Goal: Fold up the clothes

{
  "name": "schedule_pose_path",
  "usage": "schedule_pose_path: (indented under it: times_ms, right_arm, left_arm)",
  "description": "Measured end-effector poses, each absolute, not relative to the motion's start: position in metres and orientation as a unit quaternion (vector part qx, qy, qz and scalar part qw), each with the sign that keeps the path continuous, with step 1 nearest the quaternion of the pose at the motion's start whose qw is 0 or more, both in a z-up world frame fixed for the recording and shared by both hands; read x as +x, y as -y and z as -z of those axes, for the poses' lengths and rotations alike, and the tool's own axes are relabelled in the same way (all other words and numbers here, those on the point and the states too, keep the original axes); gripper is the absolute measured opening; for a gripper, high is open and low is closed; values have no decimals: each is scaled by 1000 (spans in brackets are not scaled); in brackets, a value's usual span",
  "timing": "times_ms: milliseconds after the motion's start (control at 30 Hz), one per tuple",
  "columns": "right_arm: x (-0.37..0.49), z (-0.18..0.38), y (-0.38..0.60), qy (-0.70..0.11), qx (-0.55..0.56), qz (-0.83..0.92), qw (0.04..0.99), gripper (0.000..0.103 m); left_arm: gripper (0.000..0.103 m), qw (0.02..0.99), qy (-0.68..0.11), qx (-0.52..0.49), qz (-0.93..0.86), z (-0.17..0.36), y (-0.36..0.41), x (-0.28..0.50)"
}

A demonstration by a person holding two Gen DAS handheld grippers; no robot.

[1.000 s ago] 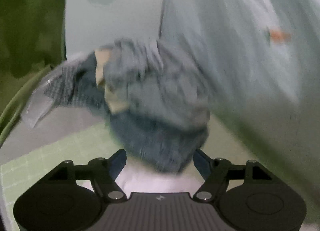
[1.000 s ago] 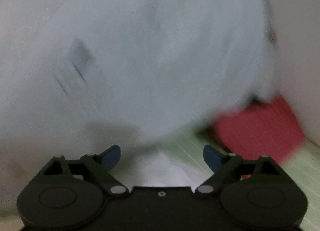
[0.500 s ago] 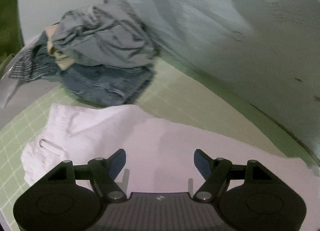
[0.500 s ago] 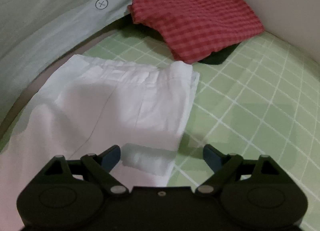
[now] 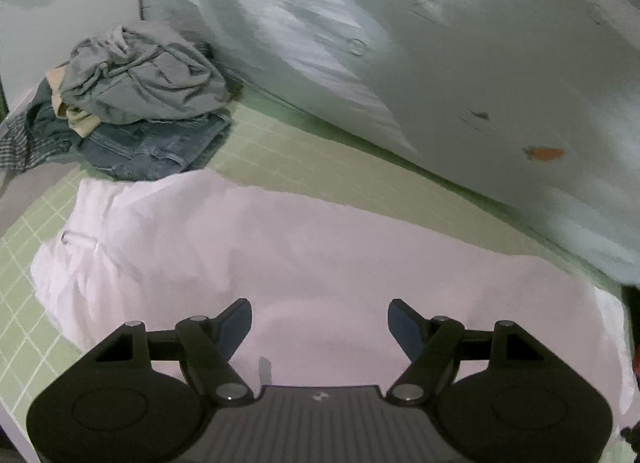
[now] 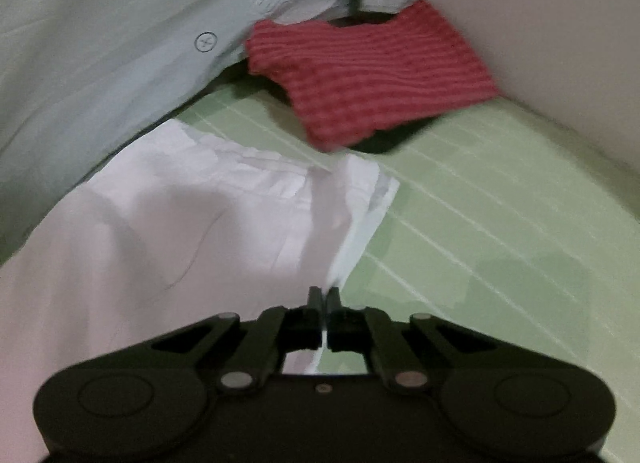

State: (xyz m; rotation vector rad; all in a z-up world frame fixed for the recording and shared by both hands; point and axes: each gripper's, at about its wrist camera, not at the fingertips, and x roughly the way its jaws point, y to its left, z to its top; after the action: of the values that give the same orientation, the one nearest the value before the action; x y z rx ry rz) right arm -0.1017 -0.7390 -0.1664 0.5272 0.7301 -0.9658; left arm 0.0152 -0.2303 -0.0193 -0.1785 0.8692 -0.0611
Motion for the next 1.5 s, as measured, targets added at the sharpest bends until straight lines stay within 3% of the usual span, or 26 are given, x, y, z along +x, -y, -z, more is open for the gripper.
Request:
schedule_pose_path:
  times_ms: [200,267,333,433,767,800,833,900,1100,1267,1300,1333,1367,1400,1433,1500]
  right_arm:
    - [-212,169,711,-362,277,448,769,3]
    - [-238,167,711,-355,290,447,768,11]
    - [-254,162,715,-347,268,465,769,35]
    - [-267,154,726,-333,214,482,782,45]
    - [-251,157,755,-346,153,374,847,45]
    - [-245,160,758,-357,151,371,844,40]
    - [-240,164,761,-368,150,368,841,19]
    - [-240,160,765,-369,169,361,840,5]
    - [-279,99,751,-282,162,365,872,4]
    - [-263,159,754,-401,133,384,821,10]
    - [-259,161,750,-410,123,392,815,23]
    - [-257,156,742,-401,108,401,817,50]
    - [-254,151,733,-388,94,411,819,65]
    - [-248,146,725,-376,82,414,825,88]
    - [-243,141,717,-363,71,417,831,95]
    - [-226,131,701,-346,54,408,843,99]
  left_arm:
    - [76,897,-434,-78,35,23,250,-18]
    - [76,896,-437,-74,35,24,259,-28]
    - [76,895,-438,-69,34,25,269,-37]
    - [76,895,-440,-62,34,27,284,-51]
    - [76,892,-447,-59,33,30,326,-95]
    - [77,892,-448,-57,32,31,328,-98]
    - [77,891,-449,-56,31,31,328,-100]
    - [77,889,-453,-56,28,34,328,-101]
    - [77,892,-449,-50,20,33,323,-98]
    - [77,891,-452,-54,5,38,300,-84]
    - [77,892,-449,-53,0,38,293,-82]
    - [79,893,-447,-55,-7,38,285,-78]
    - [80,892,-448,-61,-13,39,274,-74]
    - [80,891,-448,-66,-19,40,263,-71]
    - [80,890,-449,-72,-25,40,252,-67]
    - [80,888,-451,-85,-39,44,229,-61]
